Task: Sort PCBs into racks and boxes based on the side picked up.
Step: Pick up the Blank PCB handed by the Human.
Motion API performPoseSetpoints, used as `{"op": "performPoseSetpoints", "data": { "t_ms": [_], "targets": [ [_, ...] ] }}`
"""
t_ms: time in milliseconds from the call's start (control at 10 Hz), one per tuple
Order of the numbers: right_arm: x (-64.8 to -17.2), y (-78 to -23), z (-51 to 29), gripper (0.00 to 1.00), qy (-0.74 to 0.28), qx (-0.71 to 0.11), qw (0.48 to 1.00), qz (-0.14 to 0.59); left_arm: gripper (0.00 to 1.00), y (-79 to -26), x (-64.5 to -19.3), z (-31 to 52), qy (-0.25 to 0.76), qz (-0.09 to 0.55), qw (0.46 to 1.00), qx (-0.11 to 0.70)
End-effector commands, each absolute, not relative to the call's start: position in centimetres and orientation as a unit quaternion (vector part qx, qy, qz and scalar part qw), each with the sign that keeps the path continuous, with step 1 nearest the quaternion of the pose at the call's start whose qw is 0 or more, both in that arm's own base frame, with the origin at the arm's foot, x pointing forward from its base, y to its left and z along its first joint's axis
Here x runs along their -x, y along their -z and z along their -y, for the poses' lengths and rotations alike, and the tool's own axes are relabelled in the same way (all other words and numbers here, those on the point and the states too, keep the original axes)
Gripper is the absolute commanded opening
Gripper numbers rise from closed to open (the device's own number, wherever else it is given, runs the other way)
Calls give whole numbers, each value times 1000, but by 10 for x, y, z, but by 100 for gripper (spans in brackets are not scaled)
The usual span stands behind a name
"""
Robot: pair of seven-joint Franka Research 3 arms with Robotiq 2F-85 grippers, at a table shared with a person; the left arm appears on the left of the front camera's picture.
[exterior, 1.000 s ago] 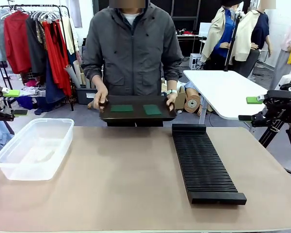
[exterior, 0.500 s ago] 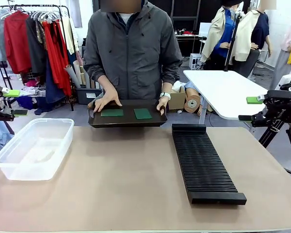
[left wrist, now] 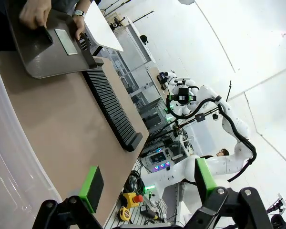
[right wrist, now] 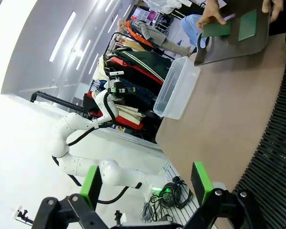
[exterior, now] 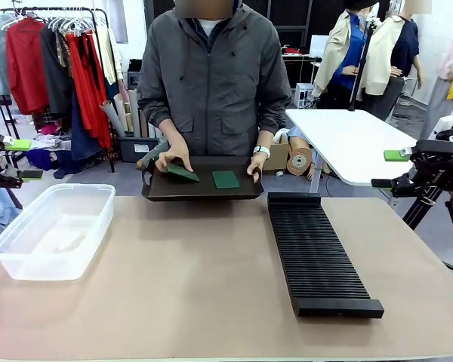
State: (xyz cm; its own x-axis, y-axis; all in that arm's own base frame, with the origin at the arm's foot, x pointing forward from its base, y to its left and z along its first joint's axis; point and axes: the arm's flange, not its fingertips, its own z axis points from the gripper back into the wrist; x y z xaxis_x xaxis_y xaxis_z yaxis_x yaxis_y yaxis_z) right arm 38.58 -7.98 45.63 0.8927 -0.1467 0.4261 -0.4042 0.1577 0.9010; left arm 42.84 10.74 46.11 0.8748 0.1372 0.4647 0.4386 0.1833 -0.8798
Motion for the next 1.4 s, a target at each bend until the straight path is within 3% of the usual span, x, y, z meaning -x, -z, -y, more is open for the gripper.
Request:
{"op": "performPoseSetpoints", "data": {
  "t_ms": [0,1300],
  "targets": [
    [-385,-458,81,100,-87,-647,728,209,100,-464,-428,-109,102,226,736,630],
    [-386,-456,80,100,-88,-645,729,213,100,-464,-428,-109,102,226,736,630]
  ]
}}
